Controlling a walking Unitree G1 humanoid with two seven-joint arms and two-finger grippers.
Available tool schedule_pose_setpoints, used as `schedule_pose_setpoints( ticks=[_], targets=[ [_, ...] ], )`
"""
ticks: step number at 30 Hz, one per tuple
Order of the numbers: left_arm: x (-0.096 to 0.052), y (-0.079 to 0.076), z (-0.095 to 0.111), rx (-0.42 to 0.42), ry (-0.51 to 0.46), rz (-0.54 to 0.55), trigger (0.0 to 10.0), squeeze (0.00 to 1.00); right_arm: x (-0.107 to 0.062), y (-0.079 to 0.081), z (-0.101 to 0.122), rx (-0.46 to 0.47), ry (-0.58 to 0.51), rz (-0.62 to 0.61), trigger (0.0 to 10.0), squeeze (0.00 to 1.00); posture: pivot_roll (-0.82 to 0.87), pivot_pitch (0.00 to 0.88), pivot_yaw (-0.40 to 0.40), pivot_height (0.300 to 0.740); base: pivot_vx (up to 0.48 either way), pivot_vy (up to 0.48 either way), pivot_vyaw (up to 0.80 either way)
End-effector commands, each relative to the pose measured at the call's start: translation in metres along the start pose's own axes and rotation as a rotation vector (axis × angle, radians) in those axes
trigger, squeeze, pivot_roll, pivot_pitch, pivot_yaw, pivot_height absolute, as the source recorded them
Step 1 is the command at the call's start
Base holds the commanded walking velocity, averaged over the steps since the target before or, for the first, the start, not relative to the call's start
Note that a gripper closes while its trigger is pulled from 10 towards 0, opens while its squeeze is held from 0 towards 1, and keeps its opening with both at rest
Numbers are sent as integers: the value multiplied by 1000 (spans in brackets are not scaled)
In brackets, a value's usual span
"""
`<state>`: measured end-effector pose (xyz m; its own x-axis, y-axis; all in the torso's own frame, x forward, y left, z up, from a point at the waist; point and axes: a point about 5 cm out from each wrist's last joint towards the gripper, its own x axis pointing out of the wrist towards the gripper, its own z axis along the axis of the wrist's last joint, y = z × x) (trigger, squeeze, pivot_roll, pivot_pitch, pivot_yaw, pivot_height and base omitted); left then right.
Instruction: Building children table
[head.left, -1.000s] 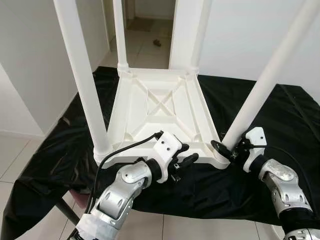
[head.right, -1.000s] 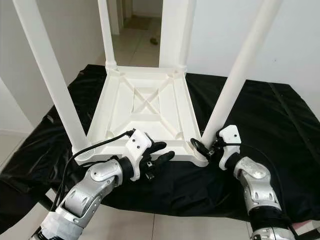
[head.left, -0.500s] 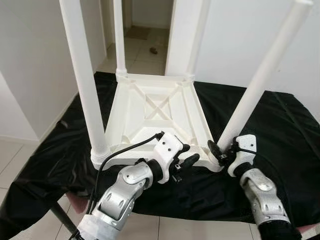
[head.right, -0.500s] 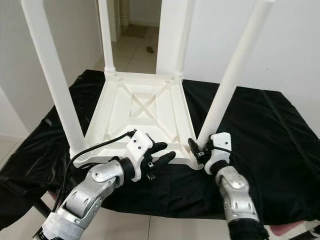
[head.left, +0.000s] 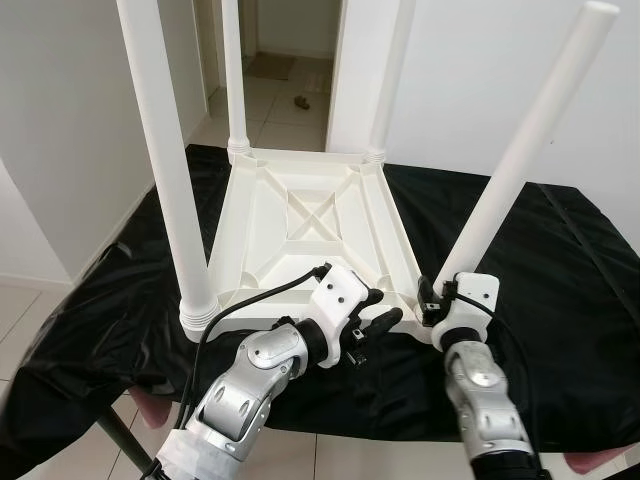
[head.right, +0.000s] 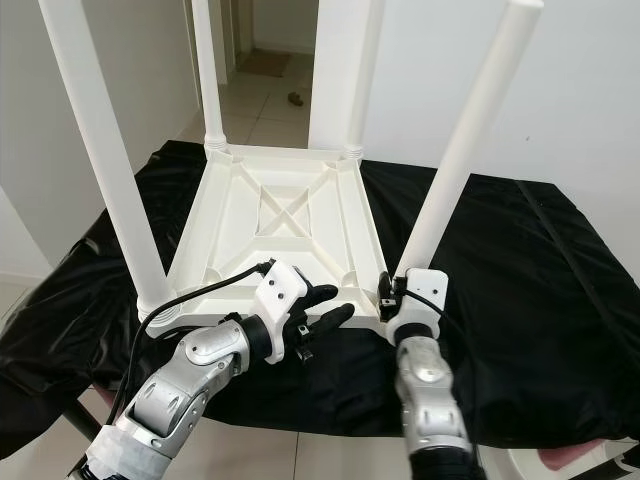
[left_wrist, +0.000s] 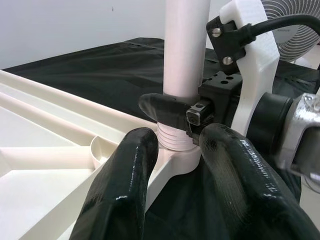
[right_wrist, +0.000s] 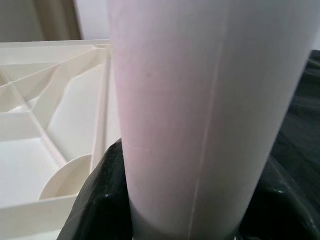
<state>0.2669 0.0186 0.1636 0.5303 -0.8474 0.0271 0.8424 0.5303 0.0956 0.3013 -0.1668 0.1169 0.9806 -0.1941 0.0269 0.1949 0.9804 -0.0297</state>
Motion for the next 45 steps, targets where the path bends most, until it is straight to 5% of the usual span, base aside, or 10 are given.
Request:
schedule_pose_setpoints(
  ticks=[1, 5, 6, 7, 11, 12, 14, 29, 30, 45],
  targets=[
    [1, 3, 1, 7, 1, 33, 10000, 0, -4, 4, -19, -30, 108, -46, 0, 0, 5, 0, -38, 740, 0, 0, 0],
    [1, 4, 2, 5, -2, 38, 10000, 0, -3, 21, -13, 19, 88, 24, 1176, 0, 8, 0, -38, 740, 0, 0, 0],
    [1, 4, 2, 2, -4, 41, 10000, 0, -3, 24, -10, 45, 76, 48, 6824, 0, 8, 0, -38, 740, 0, 0, 0],
    [1, 4, 3, -1, -6, 45, 10000, 0, -3, 25, -6, 68, 61, 75, 10000, 0, 11, 0, -40, 740, 0, 0, 0],
    [1, 5, 4, -1, -8, 52, 10000, 0, -3, 24, -1, 83, 22, 107, 10000, 0, 15, 0, -40, 740, 0, 0, 0],
    [1, 5, 4, -1, -10, 55, 10000, 0, -3, 23, 2, 86, 5, 104, 10000, 961, 14, 0, -40, 740, 0, 0, 0],
    [1, 6, 5, -3, -12, 59, 10000, 0, 0, 19, 8, 80, -31, 118, 10000, 1000, 14, 0, -41, 740, 0, 0, 0],
    [0, 10, 7, 1, -14, 76, 10000, 0, 8, -3, 11, -45, -85, 404, 10000, 1000, 17, 0, -34, 740, 0, 0, 0],
    [-1, 11, 7, 0, -16, 78, 10000, 0, 9, -7, 12, -51, -89, 446, 10000, 0, 14, 0, -28, 740, 0, 0, 0],
    [2, 8, 9, 0, -16, 53, 10000, 0, 15, -26, 4, -202, -47, 744, 9922, 0, 11, 0, -13, 740, 0, 0, 0]
  ],
)
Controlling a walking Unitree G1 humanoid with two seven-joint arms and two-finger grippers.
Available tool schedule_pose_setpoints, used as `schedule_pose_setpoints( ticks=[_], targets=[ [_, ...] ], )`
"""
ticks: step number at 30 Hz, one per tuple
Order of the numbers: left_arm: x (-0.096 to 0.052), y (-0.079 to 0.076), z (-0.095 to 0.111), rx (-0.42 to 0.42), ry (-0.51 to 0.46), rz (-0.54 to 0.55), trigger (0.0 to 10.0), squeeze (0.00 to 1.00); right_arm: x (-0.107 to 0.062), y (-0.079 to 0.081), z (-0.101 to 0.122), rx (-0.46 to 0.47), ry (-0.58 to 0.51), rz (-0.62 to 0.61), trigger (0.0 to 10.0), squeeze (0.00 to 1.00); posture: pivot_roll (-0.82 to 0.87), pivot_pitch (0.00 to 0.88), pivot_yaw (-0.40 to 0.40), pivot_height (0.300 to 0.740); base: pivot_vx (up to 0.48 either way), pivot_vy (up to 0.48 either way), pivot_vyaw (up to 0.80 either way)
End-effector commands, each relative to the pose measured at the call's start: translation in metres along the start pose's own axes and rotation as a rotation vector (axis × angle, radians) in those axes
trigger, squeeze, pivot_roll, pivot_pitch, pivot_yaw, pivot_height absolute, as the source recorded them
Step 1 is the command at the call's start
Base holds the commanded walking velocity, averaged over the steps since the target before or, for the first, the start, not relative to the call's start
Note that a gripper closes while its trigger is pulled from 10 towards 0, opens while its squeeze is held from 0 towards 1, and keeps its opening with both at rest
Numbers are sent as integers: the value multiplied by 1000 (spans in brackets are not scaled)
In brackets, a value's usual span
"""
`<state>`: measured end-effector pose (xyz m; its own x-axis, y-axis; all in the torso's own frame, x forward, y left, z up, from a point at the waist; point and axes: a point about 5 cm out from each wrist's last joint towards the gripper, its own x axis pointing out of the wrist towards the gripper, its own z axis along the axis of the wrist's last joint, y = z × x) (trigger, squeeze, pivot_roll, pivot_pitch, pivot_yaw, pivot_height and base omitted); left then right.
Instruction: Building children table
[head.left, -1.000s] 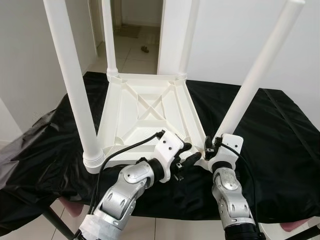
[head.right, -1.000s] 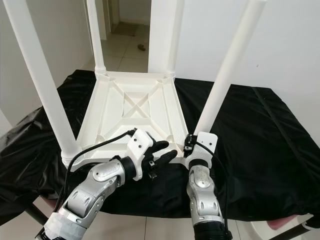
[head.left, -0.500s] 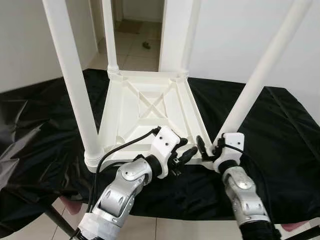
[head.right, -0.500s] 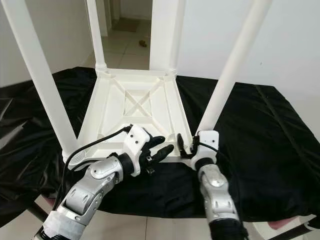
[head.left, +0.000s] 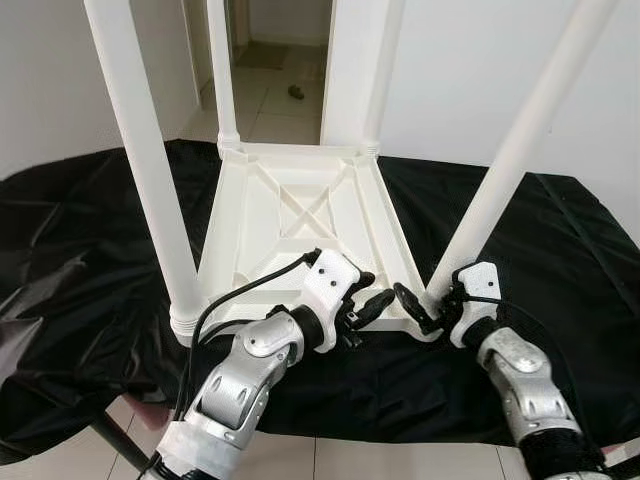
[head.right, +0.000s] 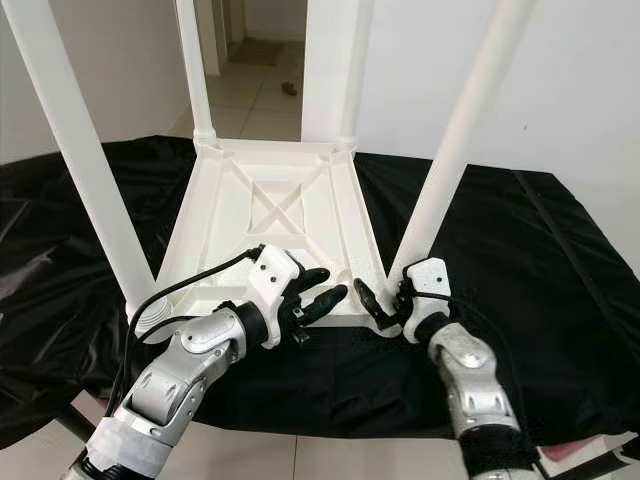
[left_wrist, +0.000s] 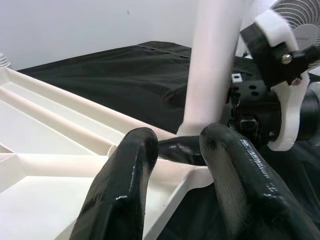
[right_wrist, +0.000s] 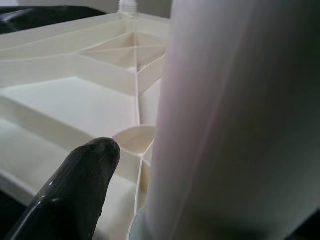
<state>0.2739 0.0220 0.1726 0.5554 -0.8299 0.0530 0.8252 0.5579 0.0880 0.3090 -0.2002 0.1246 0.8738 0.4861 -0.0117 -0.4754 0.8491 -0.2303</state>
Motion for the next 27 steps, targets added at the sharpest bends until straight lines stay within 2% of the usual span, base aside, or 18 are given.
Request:
schedule_pose_setpoints(
  ticks=[1, 5, 12, 21, 23, 25, 27],
  targets=[
    [1, -1, 1, 5, 6, 21, 10000, 0, 3, 3, -2, -6, 5, 59, 0, 0, 15, 0, -16, 740, 0, 0, 0],
    [2, -3, 2, 3, 3, 21, 10000, 0, 1, 2, -4, 13, -9, 112, 0, 0, 19, 1, -18, 740, 0, 0, 0],
    [1, 0, 2, 5, 4, 35, 10000, 0, 1, 7, -6, 50, -37, 135, 0, 0, 24, 6, -14, 740, 0, 0, 0],
    [0, 0, 0, 7, 8, 39, 10000, 0, 1, 13, -9, 74, -66, 59, 0, 0, 22, 1, -21, 740, 0, 0, 0],
    [0, 1, -1, 6, 6, 45, 10000, 0, 2, 18, -9, 104, -82, 25, 0, 0, 16, 0, -30, 740, 0, 0, 0],
    [2, 6, -3, 2, 5, 68, 10000, 0, 3, 32, -12, 137, -96, -49, 0, 0, 14, 0, -31, 740, 0, 0, 0],
    [2, 7, -4, -1, 5, 74, 10000, 0, 4, 36, -13, 144, -98, -88, 0, 0, 11, 0, -29, 740, 0, 0, 0]
  ],
)
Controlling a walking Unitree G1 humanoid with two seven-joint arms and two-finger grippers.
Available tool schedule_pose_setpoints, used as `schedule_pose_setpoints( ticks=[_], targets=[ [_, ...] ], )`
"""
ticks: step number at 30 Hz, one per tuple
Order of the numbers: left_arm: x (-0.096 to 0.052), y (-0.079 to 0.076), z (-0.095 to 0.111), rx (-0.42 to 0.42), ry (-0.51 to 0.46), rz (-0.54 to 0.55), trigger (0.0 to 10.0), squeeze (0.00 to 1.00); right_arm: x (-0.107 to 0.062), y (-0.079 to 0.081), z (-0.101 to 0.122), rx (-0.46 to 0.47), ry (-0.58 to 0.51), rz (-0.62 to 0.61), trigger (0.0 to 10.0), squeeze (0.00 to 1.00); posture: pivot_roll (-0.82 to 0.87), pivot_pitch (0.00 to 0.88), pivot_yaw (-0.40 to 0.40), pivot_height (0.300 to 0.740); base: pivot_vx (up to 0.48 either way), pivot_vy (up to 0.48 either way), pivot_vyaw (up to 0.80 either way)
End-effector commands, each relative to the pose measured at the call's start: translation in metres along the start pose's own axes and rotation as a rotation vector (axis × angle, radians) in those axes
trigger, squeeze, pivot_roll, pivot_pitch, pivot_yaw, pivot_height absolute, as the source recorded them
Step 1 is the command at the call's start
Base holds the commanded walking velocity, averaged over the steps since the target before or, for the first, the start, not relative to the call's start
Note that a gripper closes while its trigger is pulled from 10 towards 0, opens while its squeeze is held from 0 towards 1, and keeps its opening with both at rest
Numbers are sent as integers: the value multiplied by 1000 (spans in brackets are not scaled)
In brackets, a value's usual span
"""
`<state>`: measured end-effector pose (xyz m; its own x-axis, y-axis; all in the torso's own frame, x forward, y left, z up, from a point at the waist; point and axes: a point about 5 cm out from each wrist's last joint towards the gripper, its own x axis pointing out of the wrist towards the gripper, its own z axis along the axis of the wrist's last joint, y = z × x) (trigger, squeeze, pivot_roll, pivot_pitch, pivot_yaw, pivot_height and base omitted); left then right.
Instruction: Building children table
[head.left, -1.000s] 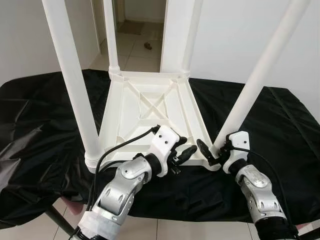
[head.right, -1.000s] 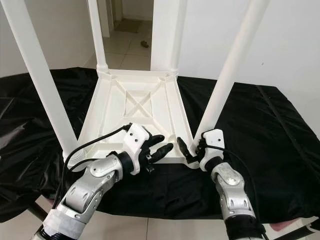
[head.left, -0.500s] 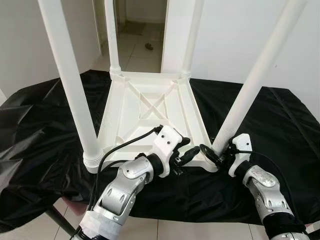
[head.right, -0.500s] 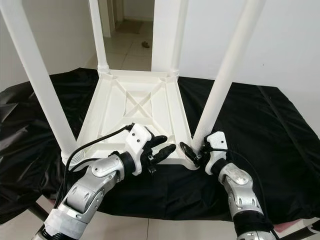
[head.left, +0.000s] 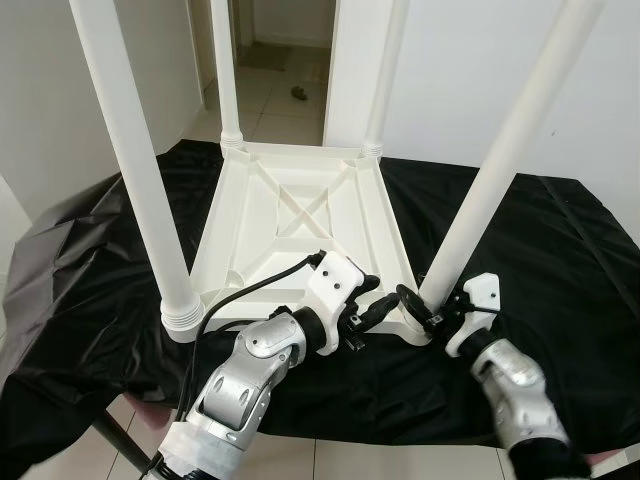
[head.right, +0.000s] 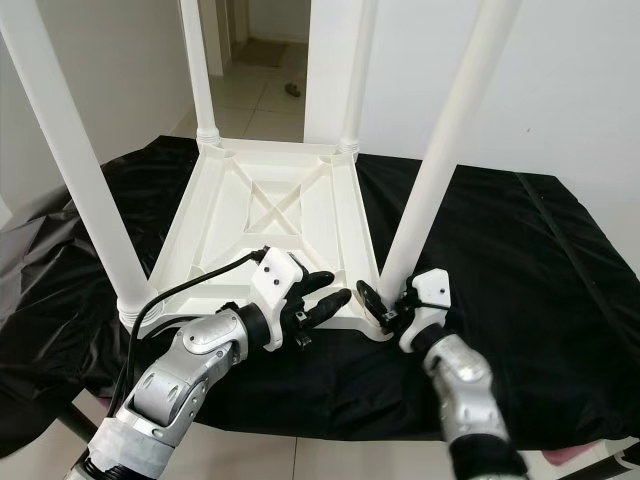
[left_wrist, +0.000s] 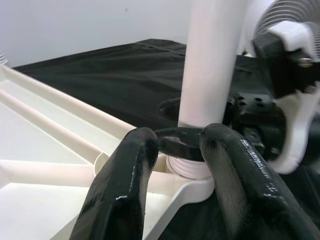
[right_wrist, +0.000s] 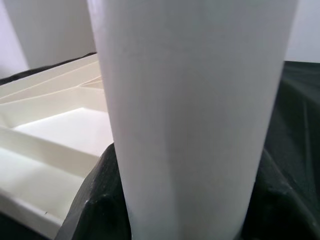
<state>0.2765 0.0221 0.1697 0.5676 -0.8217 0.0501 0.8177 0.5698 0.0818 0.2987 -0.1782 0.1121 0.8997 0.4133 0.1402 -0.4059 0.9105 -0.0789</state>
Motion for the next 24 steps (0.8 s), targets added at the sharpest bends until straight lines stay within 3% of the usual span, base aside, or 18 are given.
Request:
schedule_pose_setpoints(
  ticks=[1, 5, 7, 8, 9, 10, 16, 18, 20, 24],
  targets=[
    [1, 6, -2, 2, 2, 64, 10000, 0, 0, 12, -11, -2, 40, -42, 0, 0, 9, 0, -26, 740, 0, 0, 0],
    [0, 8, -4, 0, 5, 67, 10000, 0, -1, 17, -13, 13, 33, -106, 0, 0, 8, 0, -24, 740, 0, 0, 0],
    [1, 8, -9, -9, 11, 61, 10000, 0, -4, 15, -16, 13, 43, -264, 0, 0, -3, 0, -14, 740, 0, 0, 0],
    [1, 8, -9, -9, 11, 61, 10000, 0, -4, 15, -16, 13, 43, -264, 0, 0, -3, 0, -14, 740, 0, 0, 0],
    [0, 9, -12, -10, 17, 63, 10000, 0, -9, 13, -19, 34, 55, -413, 0, 0, -14, 0, -5, 740, 0, 0, 0],
    [0, 10, -12, -11, 17, 65, 10000, 0, -10, 12, -20, 38, 61, -459, 0, 0, -14, 0, -5, 740, 0, 0, 0],
    [1, 13, -12, -19, 6, 76, 10000, 0, -14, 13, -22, 50, 85, -580, 0, 0, -22, 0, 4, 740, 0, 0, 0],
    [2, 15, -11, -19, -2, 82, 10000, 0, -15, 17, -27, 43, 141, -653, 0, 0, -20, 0, 6, 740, 0, 0, 0],
    [2, 15, -11, -19, -2, 82, 10000, 0, -15, 17, -27, 43, 141, -653, 0, 0, -20, 0, 6, 740, 0, 0, 0],
    [3, 17, -11, -14, -9, 87, 10000, 0, -7, 35, -26, 124, 127, -619, 0, 0, -15, 0, 6, 740, 0, 0, 0]
  ],
)
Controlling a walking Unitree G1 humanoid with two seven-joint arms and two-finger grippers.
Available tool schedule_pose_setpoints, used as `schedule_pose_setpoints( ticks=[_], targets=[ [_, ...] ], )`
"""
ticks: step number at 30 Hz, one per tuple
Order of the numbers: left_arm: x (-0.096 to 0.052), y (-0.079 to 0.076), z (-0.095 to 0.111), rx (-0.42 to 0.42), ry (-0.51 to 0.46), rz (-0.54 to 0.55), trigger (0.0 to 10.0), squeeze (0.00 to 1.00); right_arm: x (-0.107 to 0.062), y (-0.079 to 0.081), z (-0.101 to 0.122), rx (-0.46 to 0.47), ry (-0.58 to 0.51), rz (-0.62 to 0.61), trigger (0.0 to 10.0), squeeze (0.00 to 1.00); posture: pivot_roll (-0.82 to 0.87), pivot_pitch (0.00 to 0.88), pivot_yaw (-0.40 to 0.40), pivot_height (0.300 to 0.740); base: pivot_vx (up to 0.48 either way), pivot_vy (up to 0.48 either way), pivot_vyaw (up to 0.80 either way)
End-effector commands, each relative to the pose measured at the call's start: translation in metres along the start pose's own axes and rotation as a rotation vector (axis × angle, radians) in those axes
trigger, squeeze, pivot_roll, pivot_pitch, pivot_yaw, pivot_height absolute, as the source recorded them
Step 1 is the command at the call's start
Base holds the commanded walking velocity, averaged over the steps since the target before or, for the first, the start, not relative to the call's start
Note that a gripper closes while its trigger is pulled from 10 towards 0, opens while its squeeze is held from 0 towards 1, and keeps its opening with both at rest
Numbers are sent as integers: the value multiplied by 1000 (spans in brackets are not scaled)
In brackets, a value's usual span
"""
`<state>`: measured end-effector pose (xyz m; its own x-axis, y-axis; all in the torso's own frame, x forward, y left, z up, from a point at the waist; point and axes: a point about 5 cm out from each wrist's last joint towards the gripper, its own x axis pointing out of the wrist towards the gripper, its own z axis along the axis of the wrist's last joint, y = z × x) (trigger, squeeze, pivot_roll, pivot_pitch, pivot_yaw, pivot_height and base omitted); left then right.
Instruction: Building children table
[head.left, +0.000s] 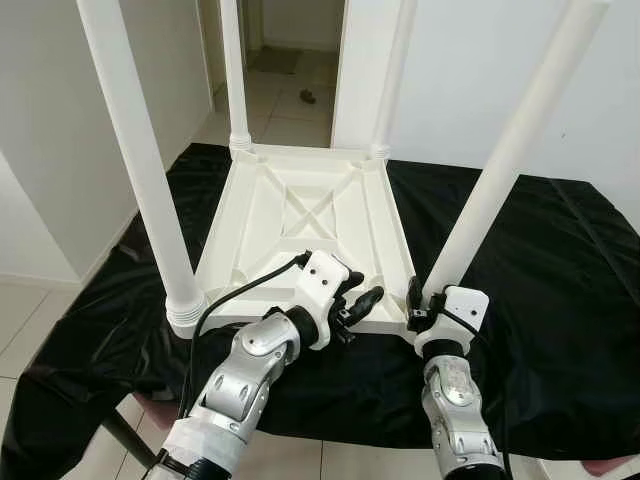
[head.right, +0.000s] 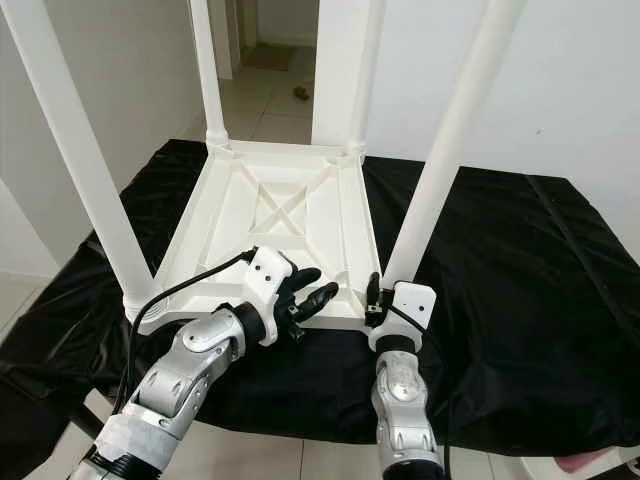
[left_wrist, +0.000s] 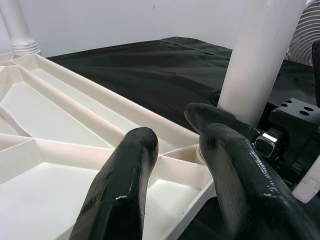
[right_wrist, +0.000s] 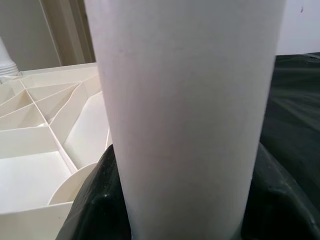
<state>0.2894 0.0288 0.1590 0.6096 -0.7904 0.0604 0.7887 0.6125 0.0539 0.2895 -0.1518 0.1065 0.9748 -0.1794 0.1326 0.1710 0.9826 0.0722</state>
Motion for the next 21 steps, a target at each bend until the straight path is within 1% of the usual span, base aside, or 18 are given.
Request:
schedule_pose_setpoints(
  ticks=[1, 2, 5, 6, 7, 9, 12, 13, 14, 16, 17, 18, 19, 20, 21],
  targets=[
    [2, 3, 1, 11, -3, 34, 10000, 0, -10, -1, -23, 22, 127, -17, 0, 0, -15, 0, 6, 740, 0, 0, 0],
    [2, 4, 1, 12, -4, 38, 10000, 0, -11, 3, -21, 16, 129, -4, 10000, 0, -15, 0, 5, 740, 0, 0, 0],
    [0, 4, -2, 12, -4, 42, 10000, 0, -12, 9, -19, 24, 114, 26, 10000, 0, -10, 0, 0, 740, 0, 0, 0],
    [0, 4, -3, 13, -2, 45, 10000, 0, -13, 9, -18, 28, 106, 30, 10000, 431, -9, 0, -3, 740, 0, 0, 0],
    [-1, 4, -4, 15, -1, 48, 10000, 0, -12, 8, -17, 25, 99, 33, 10000, 1000, -7, 0, -6, 740, 0, 0, 0],
    [-2, 4, -5, 16, 0, 50, 10000, 0, -12, 7, -16, 24, 94, 36, 10000, 1000, -7, 0, -6, 740, 0, 0, 0],
    [-3, 3, -7, 22, 2, 47, 10000, 0, -8, 4, -10, 39, 73, 84, 10000, 1000, -7, 0, -11, 740, 0, 0, 0],
    [-3, 2, -8, 22, 4, 44, 10000, 0, -7, 3, -9, 60, 72, 102, 10000, 1000, -8, 0, -12, 740, 0, 0, 0],
    [-3, 2, -8, 22, 4, 44, 10000, 0, -7, 3, -9, 60, 72, 102, 10000, 1000, -8, 0, -12, 740, 0, 0, 0],
    [-3, 1, -9, 22, 4, 40, 10000, 0, -6, 1, -5, 56, 53, 152, 10000, 1000, -10, 0, -12, 740, 0, 0, 0],
    [-3, 1, -9, 22, 4, 40, 10000, 0, -6, 1, -5, 56, 53, 152, 10000, 1000, -10, 0, -12, 740, 0, 0, 0],
    [-3, -1, -9, 23, 5, 36, 10000, 0, -6, -1, -5, 37, 60, 207, 10000, 1000, -11, 0, -10, 740, 0, 0, 0],
    [-3, -1, -9, 23, 5, 36, 10000, 0, -6, -1, -5, 37, 60, 207, 10000, 1000, -11, 0, -10, 740, 0, 0, 0],
    [-3, -2, -10, 21, 5, 31, 10000, 0, -7, -2, -6, 25, 69, 266, 10000, 1000, -13, 0, -8, 740, 0, 0, 0],
    [-3, -2, -10, 21, 5, 31, 10000, 0, -7, -2, -6, 25, 69, 266, 10000, 1000, -13, 0, -8, 740, 0, 0, 0]
  ],
)
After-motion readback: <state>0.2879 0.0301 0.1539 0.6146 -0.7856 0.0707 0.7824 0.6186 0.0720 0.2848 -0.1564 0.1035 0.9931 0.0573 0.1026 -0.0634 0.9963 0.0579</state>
